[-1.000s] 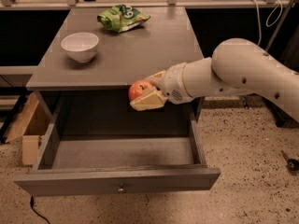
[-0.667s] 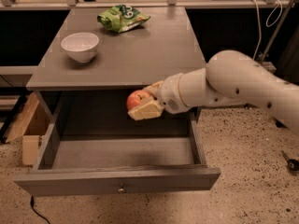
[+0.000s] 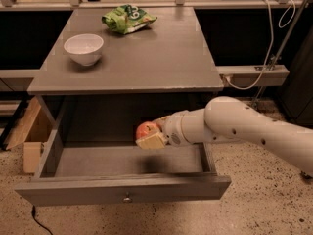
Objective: Place apple into top drawer
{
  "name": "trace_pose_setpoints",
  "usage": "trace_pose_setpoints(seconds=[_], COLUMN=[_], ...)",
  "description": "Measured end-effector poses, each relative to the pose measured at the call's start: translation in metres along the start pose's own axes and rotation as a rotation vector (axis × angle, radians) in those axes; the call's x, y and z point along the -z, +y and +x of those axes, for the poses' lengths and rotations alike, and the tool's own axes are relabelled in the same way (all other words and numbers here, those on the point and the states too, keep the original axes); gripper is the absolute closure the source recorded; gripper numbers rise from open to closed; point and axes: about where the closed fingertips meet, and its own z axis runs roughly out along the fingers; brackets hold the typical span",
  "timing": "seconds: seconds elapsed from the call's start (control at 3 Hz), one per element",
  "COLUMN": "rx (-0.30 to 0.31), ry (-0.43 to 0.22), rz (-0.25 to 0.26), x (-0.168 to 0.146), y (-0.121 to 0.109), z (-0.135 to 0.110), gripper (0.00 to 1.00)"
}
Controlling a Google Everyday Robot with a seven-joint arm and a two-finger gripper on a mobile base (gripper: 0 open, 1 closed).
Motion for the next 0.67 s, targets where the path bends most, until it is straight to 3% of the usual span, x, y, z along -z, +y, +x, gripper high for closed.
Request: trace_pose_setpoints(seconds=[0.33,0.67], rx=[-0.032,-0.043], ry=[0.023,0.045], rz=[0.034,0.052], x=[-0.03,-0.055], y=[-0.019,-0.035], z=[0.025,0.038], gripper=[1.0,0.82])
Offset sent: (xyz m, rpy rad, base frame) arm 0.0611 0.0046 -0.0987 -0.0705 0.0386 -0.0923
